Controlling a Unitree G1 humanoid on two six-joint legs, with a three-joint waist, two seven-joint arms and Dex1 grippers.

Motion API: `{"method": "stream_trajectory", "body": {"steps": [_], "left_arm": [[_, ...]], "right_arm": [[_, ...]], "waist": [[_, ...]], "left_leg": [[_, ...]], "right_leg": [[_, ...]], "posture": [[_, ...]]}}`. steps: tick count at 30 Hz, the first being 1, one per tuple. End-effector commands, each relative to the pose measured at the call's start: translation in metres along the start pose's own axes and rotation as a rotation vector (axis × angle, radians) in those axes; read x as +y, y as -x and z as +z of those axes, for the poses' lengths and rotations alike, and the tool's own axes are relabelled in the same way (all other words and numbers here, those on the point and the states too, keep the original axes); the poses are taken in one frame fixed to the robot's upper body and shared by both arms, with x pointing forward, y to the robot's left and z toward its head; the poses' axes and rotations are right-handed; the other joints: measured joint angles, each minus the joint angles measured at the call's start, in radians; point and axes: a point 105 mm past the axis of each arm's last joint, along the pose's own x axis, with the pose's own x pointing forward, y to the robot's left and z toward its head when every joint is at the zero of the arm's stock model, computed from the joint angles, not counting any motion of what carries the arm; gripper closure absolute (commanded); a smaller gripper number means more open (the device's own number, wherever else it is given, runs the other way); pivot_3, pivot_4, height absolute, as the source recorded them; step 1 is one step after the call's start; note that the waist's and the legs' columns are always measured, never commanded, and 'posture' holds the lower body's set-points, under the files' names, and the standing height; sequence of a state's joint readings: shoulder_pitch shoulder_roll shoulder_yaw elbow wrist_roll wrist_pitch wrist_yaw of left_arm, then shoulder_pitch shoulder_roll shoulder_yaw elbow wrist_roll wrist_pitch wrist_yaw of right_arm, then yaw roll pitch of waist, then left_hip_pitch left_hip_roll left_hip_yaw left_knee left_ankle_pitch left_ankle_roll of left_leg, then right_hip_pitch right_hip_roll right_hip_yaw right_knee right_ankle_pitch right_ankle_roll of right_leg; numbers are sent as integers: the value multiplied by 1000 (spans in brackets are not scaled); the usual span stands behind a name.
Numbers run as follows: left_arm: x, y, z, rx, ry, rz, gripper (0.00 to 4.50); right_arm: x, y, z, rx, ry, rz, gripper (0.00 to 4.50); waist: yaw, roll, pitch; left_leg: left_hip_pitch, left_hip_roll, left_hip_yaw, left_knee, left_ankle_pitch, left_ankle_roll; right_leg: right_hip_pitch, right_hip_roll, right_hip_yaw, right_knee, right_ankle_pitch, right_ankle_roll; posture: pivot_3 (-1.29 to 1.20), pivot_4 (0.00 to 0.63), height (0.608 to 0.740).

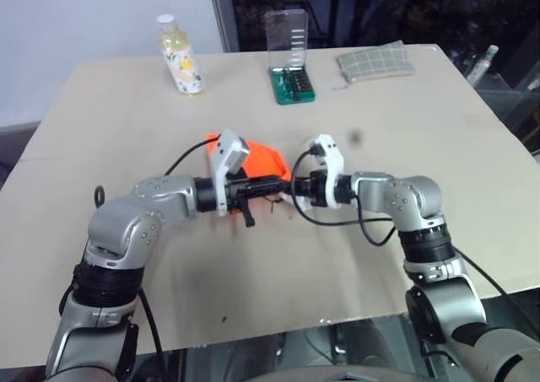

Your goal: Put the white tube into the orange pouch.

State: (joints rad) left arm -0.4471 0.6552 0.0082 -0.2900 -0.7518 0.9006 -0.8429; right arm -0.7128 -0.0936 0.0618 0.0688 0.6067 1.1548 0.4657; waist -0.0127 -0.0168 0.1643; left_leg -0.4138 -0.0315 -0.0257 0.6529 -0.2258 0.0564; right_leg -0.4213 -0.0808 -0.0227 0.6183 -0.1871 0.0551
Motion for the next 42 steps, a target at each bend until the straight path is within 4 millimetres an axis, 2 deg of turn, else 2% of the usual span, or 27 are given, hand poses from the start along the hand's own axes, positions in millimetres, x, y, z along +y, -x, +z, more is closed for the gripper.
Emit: {"method": "stream_trajectory", "body": {"steps": [1,5,6,9,12,14,17,20,25,30,33,35,37,38,39,40,42], "left_arm": [[-11,2,16,-78,103,-115,4500],[-5,9,23,-116,202,-131,4500],[-2,10,25,-126,225,-126,4500],[12,12,36,-189,314,-106,4500],[20,7,45,-234,353,-92,4500],[23,4,48,-248,366,-84,4500],[23,1,49,-249,375,-95,4500],[24,1,48,-239,378,-90,4500],[30,6,42,-188,339,-48,4500],[31,13,26,-83,218,-29,4500],[30,15,23,-54,159,-35,4500],[29,19,23,-58,24,-25,4500],[28,26,15,1,-39,-35,4500],[30,29,14,20,-49,-34,4500],[33,31,17,19,-57,-31,4500],[37,31,20,12,-58,-28,4500],[41,31,27,-11,-42,-29,4500]], "right_arm": [[19,2,23,-88,73,96,2127],[20,15,27,-101,208,65,277],[22,20,29,-113,205,70,87],[31,58,45,-148,349,35,87],[42,83,50,-156,458,17,87],[43,94,44,-131,510,-18,87],[30,104,20,-40,564,-111,87],[15,102,-4,40,606,-178,87],[-11,83,-38,118,647,-228,87],[-14,66,-66,168,635,-120,87],[-18,61,-74,189,636,-109,87],[-28,59,-79,213,657,-142,603],[-29,61,-80,221,671,-141,1413],[-27,65,-77,208,676,-140,1629],[-23,70,-73,183,681,-138,2105],[-18,75,-68,153,686,-133,2358],[-7,84,-62,106,682,-109,3136]], "waist": [[-1,0,0],[-1,0,0],[-2,0,0],[4,1,2],[3,0,2],[2,0,2],[1,0,2],[-1,0,2],[-1,-1,2],[0,-1,2],[2,-1,2],[2,-2,2],[-1,-2,2],[0,-2,2],[1,-2,2],[4,-2,2],[23,-2,3]], "left_leg": [[0,0,0,0,0,0],[0,0,0,0,0,0],[0,0,0,1,0,0],[0,0,-1,1,0,0],[0,0,0,2,0,0],[0,-1,0,1,0,0],[0,0,-1,1,0,0],[0,0,1,1,0,0],[1,1,2,1,0,0],[1,1,3,2,0,0],[0,1,3,1,0,0],[0,1,3,1,0,0],[1,1,3,1,0,0],[1,1,3,1,0,0],[1,2,3,1,0,0],[1,2,3,1,0,0],[0,1,2,1,0,0]], "right_leg": [[0,0,0,1,0,0],[-1,0,0,3,0,0],[-1,0,0,3,0,0],[-1,0,-1,4,0,0],[0,-1,-1,3,0,1],[0,-1,0,3,0,1],[0,-1,-1,2,0,0],[0,-1,1,3,0,0],[-1,0,3,3,-1,1],[-1,0,4,3,0,1],[-1,0,4,2,0,0],[-1,-1,4,1,0,0],[-1,0,4,1,-1,0],[-1,0,4,1,-1,0],[-1,0,4,2,-1,-1],[-1,0,3,2,-3,-4],[-1,-1,2,2,-3,-4]], "posture": [[0,150,740],[0,150,740],[0,150,740],[0,150,740],[0,150,740],[0,150,740],[0,150,740],[0,150,740],[0,150,740],[0,150,740],[0,150,740],[0,150,740],[0,150,740],[0,150,740],[0,150,740],[0,150,740],[0,150,740]]}}
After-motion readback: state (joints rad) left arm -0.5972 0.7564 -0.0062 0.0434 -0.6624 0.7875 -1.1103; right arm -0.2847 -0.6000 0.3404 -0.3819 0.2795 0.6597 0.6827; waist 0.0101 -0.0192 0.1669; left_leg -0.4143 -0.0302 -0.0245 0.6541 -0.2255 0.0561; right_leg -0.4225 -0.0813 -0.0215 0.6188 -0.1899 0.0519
